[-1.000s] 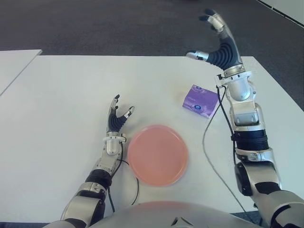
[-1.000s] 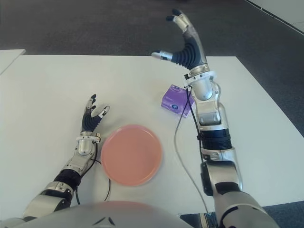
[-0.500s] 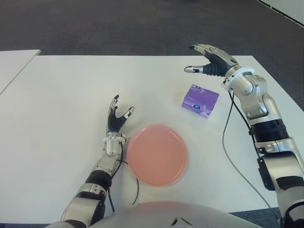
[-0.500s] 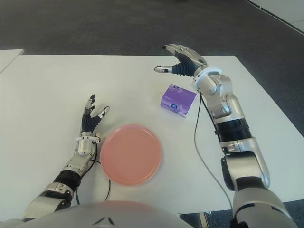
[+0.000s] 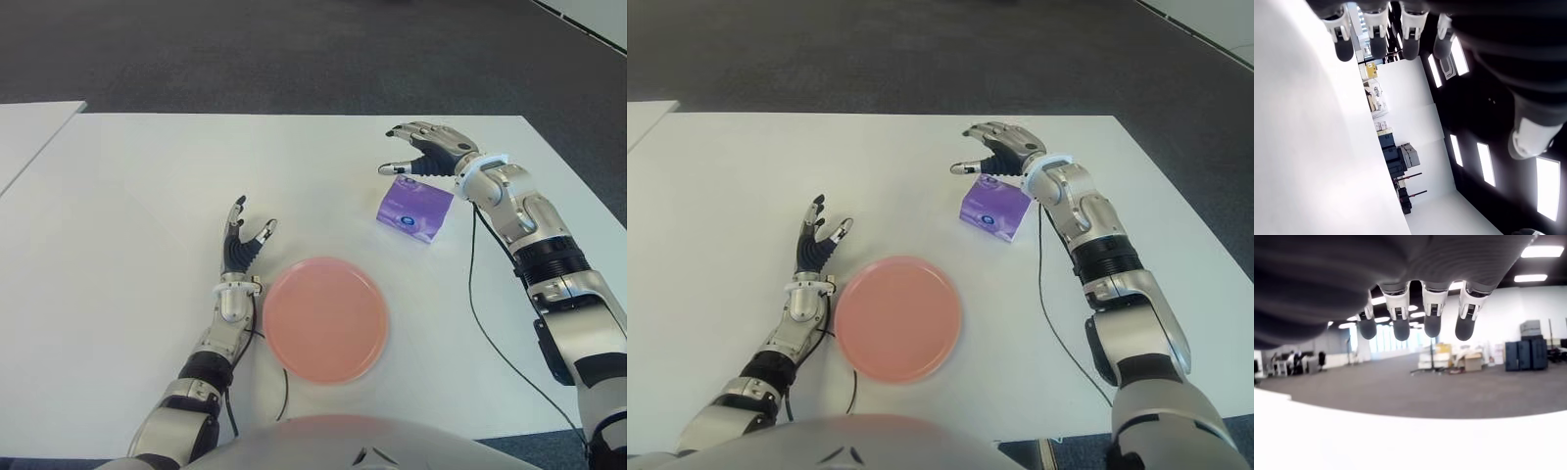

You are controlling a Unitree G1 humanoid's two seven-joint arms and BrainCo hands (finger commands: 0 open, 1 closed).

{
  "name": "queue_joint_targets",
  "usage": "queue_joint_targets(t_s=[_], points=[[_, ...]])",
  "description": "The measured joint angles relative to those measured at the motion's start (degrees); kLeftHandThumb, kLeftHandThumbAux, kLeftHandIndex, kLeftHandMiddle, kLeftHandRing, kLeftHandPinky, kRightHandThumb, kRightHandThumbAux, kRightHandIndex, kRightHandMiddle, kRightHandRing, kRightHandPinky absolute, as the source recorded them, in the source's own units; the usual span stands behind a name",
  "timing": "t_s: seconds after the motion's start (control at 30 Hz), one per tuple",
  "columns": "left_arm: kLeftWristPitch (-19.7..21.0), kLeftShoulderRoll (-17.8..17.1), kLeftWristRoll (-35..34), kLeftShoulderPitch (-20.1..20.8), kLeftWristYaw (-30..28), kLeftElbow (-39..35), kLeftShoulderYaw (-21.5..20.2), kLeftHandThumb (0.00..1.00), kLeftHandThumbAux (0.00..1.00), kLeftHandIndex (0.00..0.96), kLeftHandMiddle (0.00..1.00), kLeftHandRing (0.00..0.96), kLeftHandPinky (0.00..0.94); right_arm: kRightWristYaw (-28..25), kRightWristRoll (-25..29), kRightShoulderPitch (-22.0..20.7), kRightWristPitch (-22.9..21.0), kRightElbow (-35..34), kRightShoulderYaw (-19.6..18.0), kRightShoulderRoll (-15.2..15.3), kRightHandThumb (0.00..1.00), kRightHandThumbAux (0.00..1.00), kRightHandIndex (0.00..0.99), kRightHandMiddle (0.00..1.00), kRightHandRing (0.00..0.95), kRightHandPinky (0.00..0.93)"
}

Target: Put the tissue paper into the plate.

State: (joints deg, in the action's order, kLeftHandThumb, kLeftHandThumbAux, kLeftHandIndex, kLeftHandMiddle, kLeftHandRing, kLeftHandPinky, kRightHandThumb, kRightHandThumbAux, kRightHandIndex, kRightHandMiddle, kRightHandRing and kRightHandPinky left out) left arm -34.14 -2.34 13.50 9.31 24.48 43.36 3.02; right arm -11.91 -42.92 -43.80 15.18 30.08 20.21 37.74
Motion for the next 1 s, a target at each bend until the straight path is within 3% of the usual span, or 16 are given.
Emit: queue_joint_targets(t_s=[0.4, 0.7, 1.0], points=[[-0.03, -0.06, 0.18, 0.06, 0.25, 0.15, 0.03, 0.0, 0.532, 0.0, 0.0, 0.0, 0.0, 3.1, -2.69, -2.34, 1.06, 4.11, 2.46, -0.14, 0.302, 0.081, 0.0, 0.0, 0.0, 0.0], [-0.22, -0.13, 0.19, 0.52, 0.5, 0.91, 0.08, 0.0, 0.521, 0.0, 0.0, 0.0, 0.0, 10.55, -5.18, -5.86, 1.8, 17.93, 6.32, -3.32, 0.316, 0.08, 0.0, 0.0, 0.0, 0.0], [-0.61, -0.31, 0.17, 1.16, 0.54, 1.94, 0.04, 0.0, 0.519, 0.0, 0.0, 0.0, 0.0, 13.96, -5.16, -7.4, 3.18, 22.56, 8.31, -4.92, 0.32, 0.079, 0.0, 0.0, 0.0, 0.0]])
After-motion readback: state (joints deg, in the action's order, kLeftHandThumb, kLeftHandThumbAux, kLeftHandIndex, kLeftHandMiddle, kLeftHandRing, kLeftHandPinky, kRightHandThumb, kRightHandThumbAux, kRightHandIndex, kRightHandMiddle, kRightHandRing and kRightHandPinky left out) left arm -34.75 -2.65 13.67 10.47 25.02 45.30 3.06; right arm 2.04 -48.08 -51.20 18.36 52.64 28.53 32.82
